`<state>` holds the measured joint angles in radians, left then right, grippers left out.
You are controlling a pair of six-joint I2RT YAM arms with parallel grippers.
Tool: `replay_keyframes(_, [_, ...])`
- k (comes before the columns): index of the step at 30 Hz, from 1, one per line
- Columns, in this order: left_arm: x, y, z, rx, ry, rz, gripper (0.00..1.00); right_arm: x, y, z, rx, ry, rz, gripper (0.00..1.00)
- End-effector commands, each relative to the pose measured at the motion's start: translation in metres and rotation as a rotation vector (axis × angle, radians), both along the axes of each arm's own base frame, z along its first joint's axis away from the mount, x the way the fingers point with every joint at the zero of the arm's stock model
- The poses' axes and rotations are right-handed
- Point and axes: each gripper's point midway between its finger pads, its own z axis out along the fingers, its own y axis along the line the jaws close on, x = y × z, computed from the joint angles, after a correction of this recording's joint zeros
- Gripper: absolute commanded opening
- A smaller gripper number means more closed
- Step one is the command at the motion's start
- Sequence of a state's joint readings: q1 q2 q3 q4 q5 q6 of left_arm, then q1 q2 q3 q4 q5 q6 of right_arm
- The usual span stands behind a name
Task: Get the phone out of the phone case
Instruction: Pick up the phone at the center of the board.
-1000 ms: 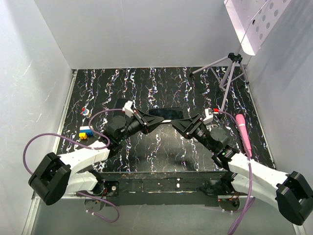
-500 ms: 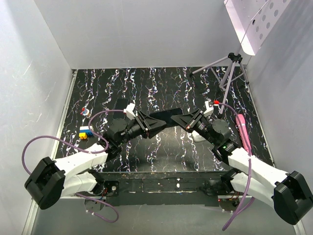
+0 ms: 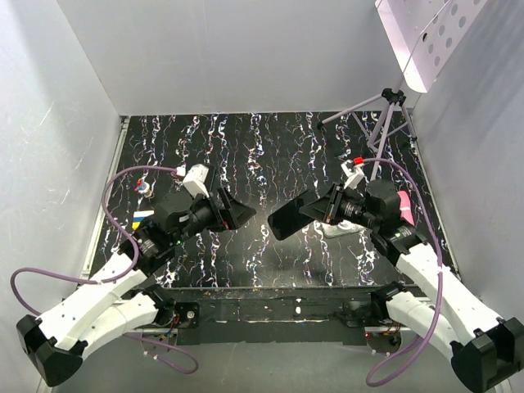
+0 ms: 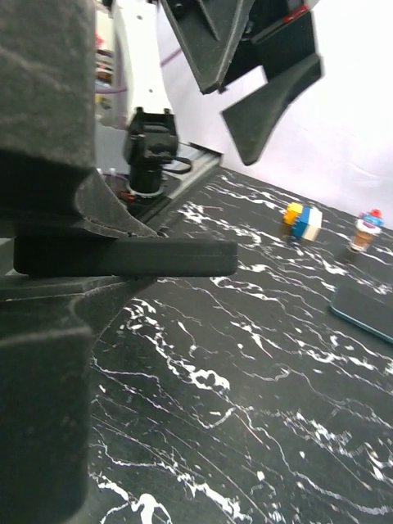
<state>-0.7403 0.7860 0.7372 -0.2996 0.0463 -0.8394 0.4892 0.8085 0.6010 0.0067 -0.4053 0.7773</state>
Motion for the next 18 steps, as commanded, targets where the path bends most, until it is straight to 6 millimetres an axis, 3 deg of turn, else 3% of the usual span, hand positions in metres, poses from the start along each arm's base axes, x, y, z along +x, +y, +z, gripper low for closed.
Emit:
replay_keyframes(1, [-0.017, -0.015, -0.008, 0.174, -0.115, -0.276, 0.89, -0.026, 0.012, 0.026, 0.001, -0.048, 0.249, 0.01])
replay_keyframes(4, [-0.035, -0.043, -0.009, 0.133, -0.091, -0.496, 0.89, -0.034, 0.018, 0.035, 0.051, -0.039, 0.336, 0.01])
replay_keyframes(10, [-0.05, -0.063, -0.016, 0.044, -0.052, -0.641, 0.86, -0.052, 0.026, 0.039, 0.141, -0.027, 0.475, 0.01])
replay_keyframes(18, [-0.066, -0.076, -0.005, -0.056, -0.043, -0.783, 0.56, -0.063, 0.025, 0.042, 0.174, -0.053, 0.519, 0.01])
